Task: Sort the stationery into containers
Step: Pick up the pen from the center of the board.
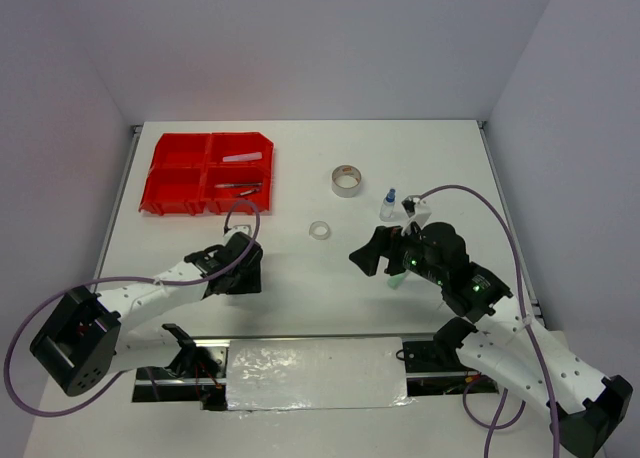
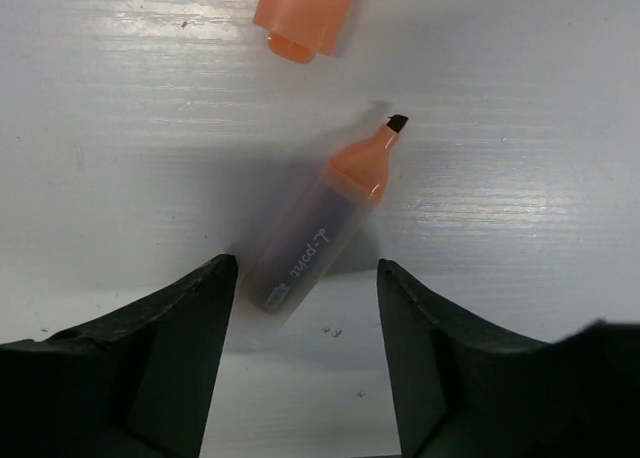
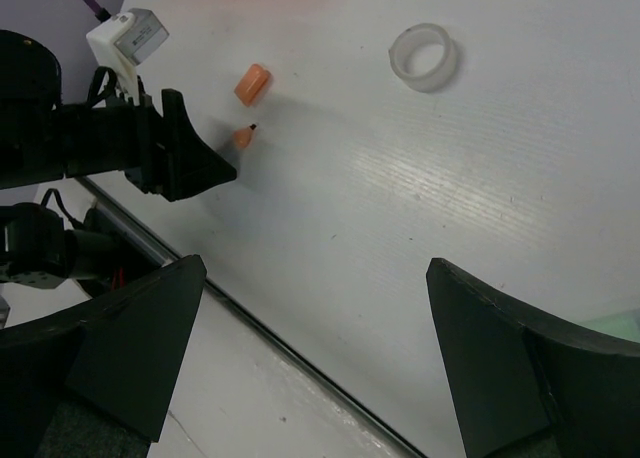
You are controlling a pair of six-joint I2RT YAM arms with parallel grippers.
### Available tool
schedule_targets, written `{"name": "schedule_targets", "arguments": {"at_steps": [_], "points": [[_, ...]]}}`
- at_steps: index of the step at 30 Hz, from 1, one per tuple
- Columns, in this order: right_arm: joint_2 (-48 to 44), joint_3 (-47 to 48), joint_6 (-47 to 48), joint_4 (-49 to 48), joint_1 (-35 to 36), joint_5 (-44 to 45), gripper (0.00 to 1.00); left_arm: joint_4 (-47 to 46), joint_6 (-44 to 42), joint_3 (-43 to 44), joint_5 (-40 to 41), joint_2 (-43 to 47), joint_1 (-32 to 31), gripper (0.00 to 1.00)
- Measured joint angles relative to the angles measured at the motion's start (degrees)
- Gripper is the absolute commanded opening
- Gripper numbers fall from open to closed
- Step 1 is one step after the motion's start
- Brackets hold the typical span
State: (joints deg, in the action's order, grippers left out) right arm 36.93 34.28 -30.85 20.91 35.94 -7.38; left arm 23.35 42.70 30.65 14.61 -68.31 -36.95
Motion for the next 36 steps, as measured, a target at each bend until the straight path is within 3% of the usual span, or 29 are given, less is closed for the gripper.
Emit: {"name": "schedule_targets", "arguments": {"at_steps": [5,14,15,19,27,32,36], "points": [[-2.3,-0.9,-0.9,-0.8,0.0,-0.2,1.0,0.0,1.9,-0.1,1.6,-0.2,-3.4,0.49],[-2.2,-0.9,-1.0,-0.7,0.0,-0.1,1.0,-1.6,7.2,-1.7,4.2,0.8,-11.7,0.34],[-2.3,-0.9,-1.0,-0.7,0.0,0.0,1.0,-2.0,7.4,-2.0,4.7,0.8,-12.3,0.23],[-2.4,-0.9,-1.0,-0.7,0.0,0.0,1.0,-4.0,9.0,-2.3,5.9,-0.3,-14.3,0.0],[-1.1,-0.4,-1.0,-0.8,0.0,0.6,1.0,0.2,14.9,-0.1,9.6,-0.3,-22.9,0.0],[3.2,1.2,-1.0,-1.3,0.0,1.2,1.0,9.4,18.9,2.3,14.0,11.2,-25.1,0.0],[10.6,3.0,-1.0,-3.3,0.6,1.2,1.0,15.6,20.7,9.7,20.8,22.0,-25.2,0.0]]}}
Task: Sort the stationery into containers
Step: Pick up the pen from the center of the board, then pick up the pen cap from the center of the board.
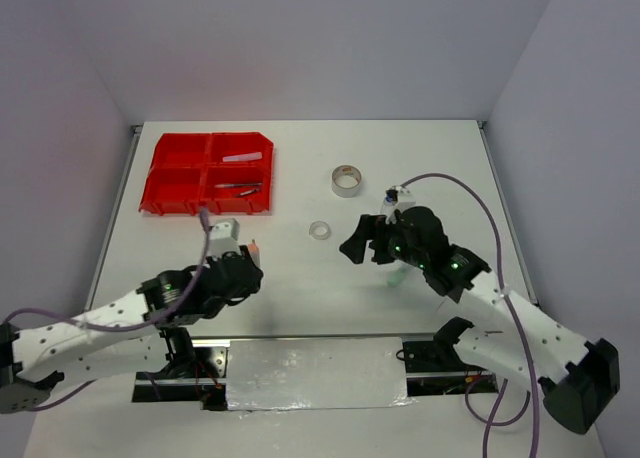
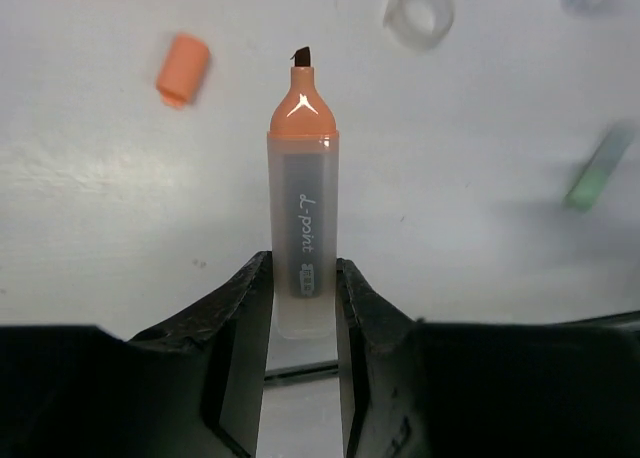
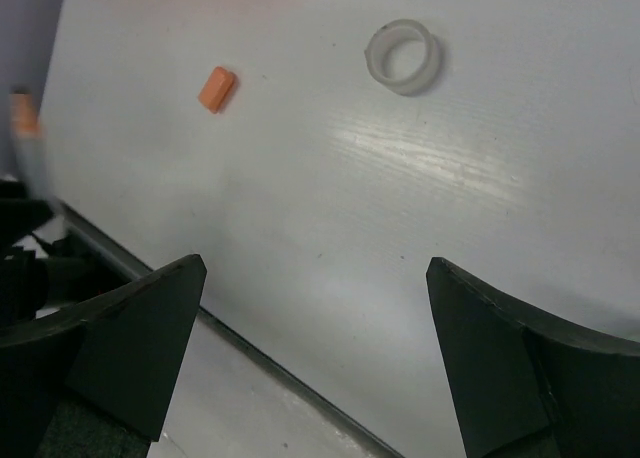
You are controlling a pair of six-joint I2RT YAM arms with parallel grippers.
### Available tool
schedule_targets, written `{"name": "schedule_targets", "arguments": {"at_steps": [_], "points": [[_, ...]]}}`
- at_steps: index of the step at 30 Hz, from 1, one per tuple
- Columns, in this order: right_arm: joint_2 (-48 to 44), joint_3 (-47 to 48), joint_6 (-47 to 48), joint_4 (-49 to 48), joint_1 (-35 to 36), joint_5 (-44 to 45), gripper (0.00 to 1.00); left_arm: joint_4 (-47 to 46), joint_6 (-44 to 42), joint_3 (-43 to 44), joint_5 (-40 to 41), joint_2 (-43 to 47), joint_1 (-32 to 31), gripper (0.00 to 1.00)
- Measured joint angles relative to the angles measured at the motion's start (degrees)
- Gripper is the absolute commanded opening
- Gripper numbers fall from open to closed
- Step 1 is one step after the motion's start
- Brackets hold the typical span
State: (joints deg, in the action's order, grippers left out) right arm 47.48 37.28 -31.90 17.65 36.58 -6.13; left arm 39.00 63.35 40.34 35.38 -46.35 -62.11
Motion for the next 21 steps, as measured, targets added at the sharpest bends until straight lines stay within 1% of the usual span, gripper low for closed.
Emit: {"name": "schedule_targets", "arguments": {"at_steps": [2,5,7,9,11,14,17,21], "points": [[7.4,3.7,-0.4,0.0,2.7,3.2,1.0,4.5,0.7,4.6,4.5,3.5,0.0,0.0],[20.7,12.3,-2.7,0.1,9.9,9.3,1.0,11.7,0.7,12.8,12.4,6.4,-0.1,0.0],[29.2,19.1,-5.1,0.5,13.1,12.4,0.99,13.9,-2.3,17.5,16.9,8.0,-0.1,0.0],[38.5,27.1,-8.0,1.0,15.3,15.9,0.99,13.9,-5.7,19.6,20.3,10.0,-0.1,0.0],[47.3,35.2,-12.1,2.2,16.7,19.8,0.98,13.0,-10.4,19.3,22.2,12.7,-0.1,0.0],[55.8,42.4,-17.1,4.9,18.0,24.0,0.97,10.8,-16.0,16.3,22.4,19.4,-0.1,0.0],[63.2,48.7,-21.0,7.3,19.1,27.1,0.94,7.5,-21.4,12.4,20.3,26.4,-0.1,0.0],[72.4,58.6,-23.8,11.5,21.4,29.0,0.91,4.3,-25.7,10.6,17.7,32.5,-0.1,0.0]]}}
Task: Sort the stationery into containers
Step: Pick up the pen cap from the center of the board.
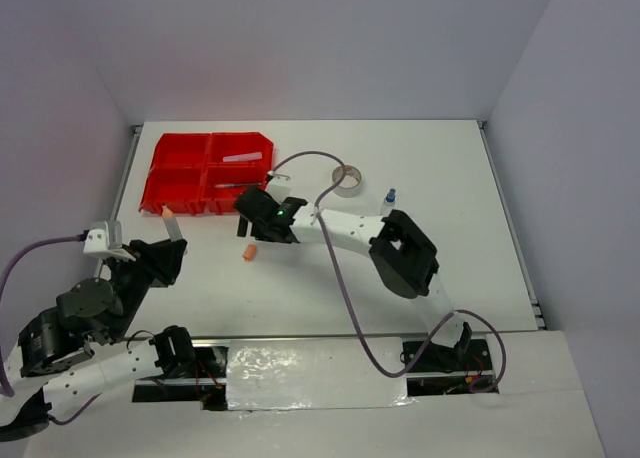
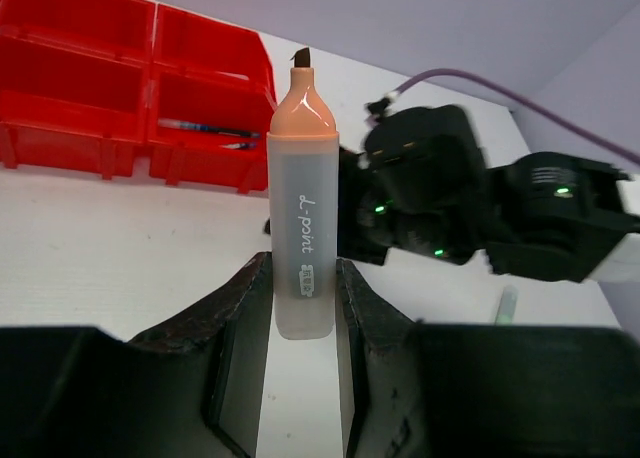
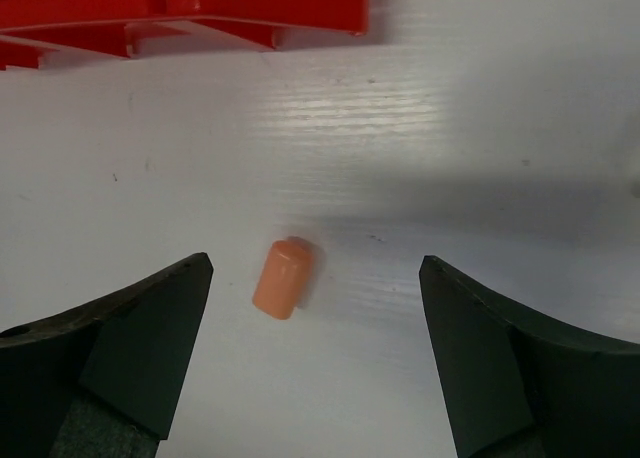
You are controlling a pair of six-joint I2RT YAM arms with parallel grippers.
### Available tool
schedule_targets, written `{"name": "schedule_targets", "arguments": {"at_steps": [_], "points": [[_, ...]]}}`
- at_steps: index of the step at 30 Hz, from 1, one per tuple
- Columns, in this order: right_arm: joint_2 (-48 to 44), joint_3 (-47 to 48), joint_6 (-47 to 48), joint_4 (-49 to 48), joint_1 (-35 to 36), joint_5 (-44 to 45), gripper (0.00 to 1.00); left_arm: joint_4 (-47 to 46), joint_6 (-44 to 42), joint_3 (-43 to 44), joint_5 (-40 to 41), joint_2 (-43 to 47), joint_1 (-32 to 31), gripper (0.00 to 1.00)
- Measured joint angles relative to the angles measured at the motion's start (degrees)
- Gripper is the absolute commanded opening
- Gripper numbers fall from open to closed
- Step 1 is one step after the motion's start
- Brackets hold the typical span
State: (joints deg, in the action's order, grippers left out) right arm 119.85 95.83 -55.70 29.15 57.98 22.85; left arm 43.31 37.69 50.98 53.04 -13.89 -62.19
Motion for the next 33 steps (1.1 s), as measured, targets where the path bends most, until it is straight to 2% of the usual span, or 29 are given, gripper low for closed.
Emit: {"name": "schedule_targets", "arguments": {"at_steps": [4,10,14,21,31,33], "points": [[6.8,7.9,-2.1,4.0,2.4,2.3,0.88,-1.4,-1.5,0.0,-1.4,0.7,0.0,0.0],[13.0,16.3,-3.9,10.9,5.0,6.2,0.83,-1.5,-1.8,0.0,-3.7,-3.3,0.0,0.0],[14.7,17.8,-4.2,12.8,5.7,6.8,0.76,-1.5,-2.0,0.0,-5.3,-3.8,0.0,0.0],[16.7,18.3,-4.5,13.6,5.7,6.6,0.66,-2.2,-3.0,-0.6,-6.4,0.2,0.0,0.0],[14.7,13.7,-5.4,11.9,5.6,7.8,0.31,-2.7,-3.1,-0.6,-7.1,0.5,0.0,0.0],[13.9,12.3,-5.9,10.9,5.6,7.8,0.27,-2.8,-3.1,-0.6,-7.2,0.4,0.0,0.0]]}}
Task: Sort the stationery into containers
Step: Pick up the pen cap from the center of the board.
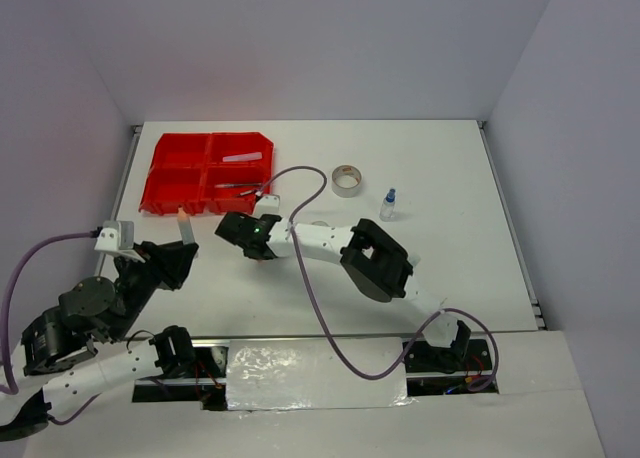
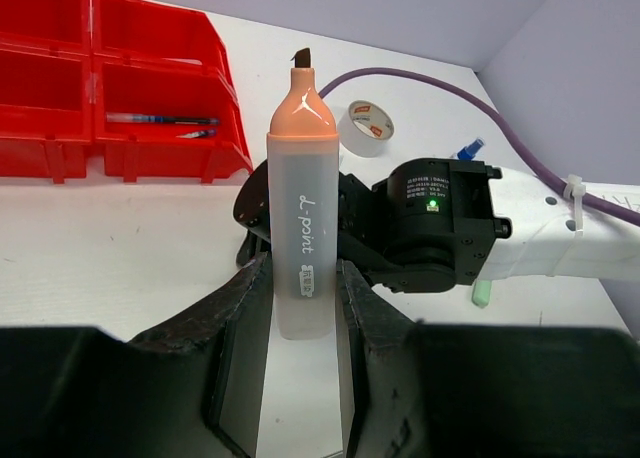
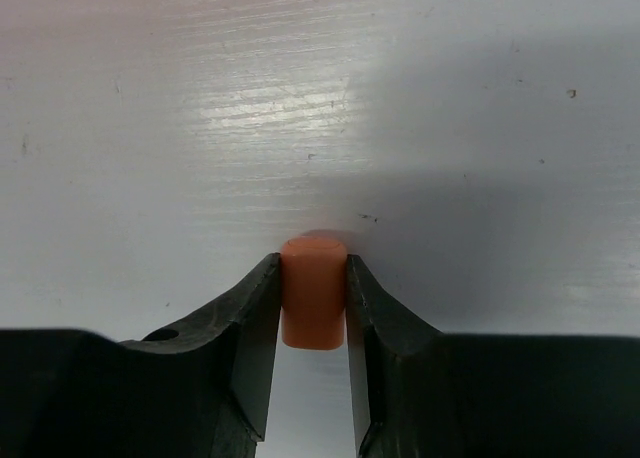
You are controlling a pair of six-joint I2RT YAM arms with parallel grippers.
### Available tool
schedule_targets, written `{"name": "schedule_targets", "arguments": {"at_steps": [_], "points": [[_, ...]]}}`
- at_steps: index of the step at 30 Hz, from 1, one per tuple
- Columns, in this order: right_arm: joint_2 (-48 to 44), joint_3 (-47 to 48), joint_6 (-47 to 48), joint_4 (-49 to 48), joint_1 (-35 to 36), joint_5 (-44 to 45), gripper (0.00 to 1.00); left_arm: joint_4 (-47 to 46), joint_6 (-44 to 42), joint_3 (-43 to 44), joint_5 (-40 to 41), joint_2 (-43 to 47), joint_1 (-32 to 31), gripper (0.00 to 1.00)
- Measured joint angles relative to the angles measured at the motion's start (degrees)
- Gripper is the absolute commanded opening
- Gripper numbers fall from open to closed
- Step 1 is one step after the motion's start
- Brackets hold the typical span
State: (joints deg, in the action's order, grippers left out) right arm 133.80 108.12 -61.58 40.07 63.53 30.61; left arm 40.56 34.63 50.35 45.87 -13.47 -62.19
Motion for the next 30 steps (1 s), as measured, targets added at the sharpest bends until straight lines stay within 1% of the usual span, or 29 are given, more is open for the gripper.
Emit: {"name": "schedule_targets", "arguments": {"at_steps": [2,4,5,7,9,11,12,15,16,19,22,25,28,30], "points": [[-1.2,-2.3,0.2,-2.0,0.0,0.0,0.22,-0.2,-0.1,0.0,-0.3,-0.3,0.0,0.0],[-3.8,-7.1,1.1,-5.6,0.0,-0.3,0.1,-0.5,-0.2,-0.1,-0.9,-1.0,0.0,0.0],[-5.6,-10.1,1.6,-7.5,0.0,-0.5,0.06,-0.7,-0.4,-0.1,-1.3,-1.6,0.0,0.0],[-10.6,-18.5,2.8,-11.6,-0.3,-0.7,0.05,-1.3,-1.0,-0.1,-2.7,-3.3,0.0,0.0],[-17.0,-26.8,4.0,-13.7,-0.4,-0.1,0.05,-2.4,-1.7,-0.2,-4.9,-5.7,0.0,0.0],[-24.6,-34.2,6.1,-16.3,-0.5,0.8,0.05,-5.8,-1.9,-1.3,-7.6,-8.0,0.0,0.0],[-31.2,-39.4,7.6,-18.0,-0.6,1.2,0.05,-8.0,-2.1,-2.6,-9.6,-8.8,0.0,0.0],[-48.4,-48.5,13.3,-25.4,-0.8,1.9,0.05,-19.4,-2.9,-10.5,-17.7,-9.7,0.0,0.0],[-54.3,-50.8,15.5,-28.0,-0.9,2.0,0.05,-24.6,-3.0,-13.6,-20.9,-10.1,0.0,0.0],[-70.3,-55.4,21.6,-35.0,-0.9,2.2,0.03,-37.4,-3.1,-20.5,-32.2,-13.9,0.0,0.0],[-84.1,-58.1,27.4,-40.9,-1.0,1.4,0.02,-52.3,-2.8,-24.8,-44.3,-19.9,0.0,0.0],[-92.9,-58.9,32.2,-46.4,-1.2,-4.2,0.02,-66.6,-1.2,-26.9,-55.0,-25.9,0.0,0.0],[-96.7,-59.0,35.4,-50.1,-1.2,-13.1,0.02,-80.3,1.9,-27.0,-63.4,-30.9,0.0,0.0],[-98.2,-59.8,36.4,-52.1,-1.2,-18.4,0.01,-88.0,3.8,-27.0,-67.5,-33.3,0.0,0.0]]}}
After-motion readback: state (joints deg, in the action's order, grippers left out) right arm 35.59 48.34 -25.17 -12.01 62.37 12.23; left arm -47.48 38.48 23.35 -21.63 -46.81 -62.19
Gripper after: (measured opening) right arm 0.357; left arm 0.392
